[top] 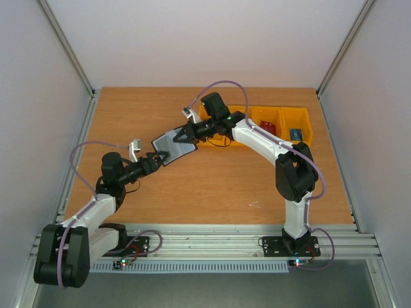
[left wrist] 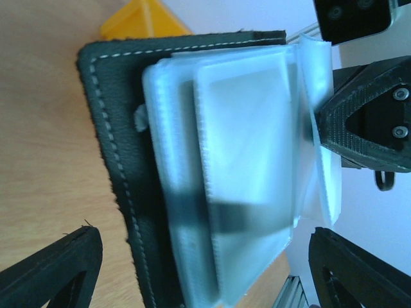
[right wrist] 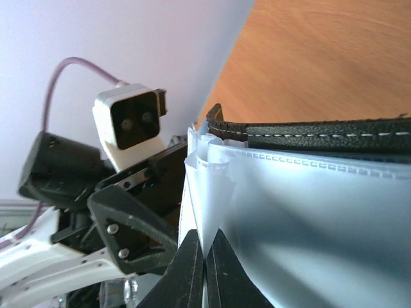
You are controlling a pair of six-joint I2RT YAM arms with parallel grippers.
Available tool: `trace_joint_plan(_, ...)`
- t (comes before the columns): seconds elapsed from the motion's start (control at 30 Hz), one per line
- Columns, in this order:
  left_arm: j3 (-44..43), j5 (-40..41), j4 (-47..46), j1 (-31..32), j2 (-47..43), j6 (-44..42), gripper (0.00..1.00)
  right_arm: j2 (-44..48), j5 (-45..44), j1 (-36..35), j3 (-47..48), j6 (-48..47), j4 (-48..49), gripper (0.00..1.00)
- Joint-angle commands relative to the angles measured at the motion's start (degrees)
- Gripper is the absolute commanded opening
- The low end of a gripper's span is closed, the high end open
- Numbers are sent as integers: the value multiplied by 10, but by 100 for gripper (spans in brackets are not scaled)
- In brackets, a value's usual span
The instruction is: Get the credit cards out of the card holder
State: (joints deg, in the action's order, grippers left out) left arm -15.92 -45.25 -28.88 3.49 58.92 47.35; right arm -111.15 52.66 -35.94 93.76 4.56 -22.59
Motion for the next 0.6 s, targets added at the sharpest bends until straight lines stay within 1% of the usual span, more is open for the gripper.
trace_joint_plan(0.0,-30,-47,-77,-14,-41,39,88,48,83,6,30,-3,35,1)
trace_joint_plan(0.17,-63,-71,-93,-14,-79,66,86,70,137,6,62,-23,27,1)
trace_joint_plan(0.4,-96,-77,-105,-14,-100,76,79,93,175,1,83,-17,42,1)
trace_joint_plan(0.5,-109,-78,-111,-14,-102,73,76,97,183,-6,93,-22,35,1)
trace_joint_plan(0.57,-125,-85,-121,-12,-106,75,71,98,182,-10,96,-30,26,1)
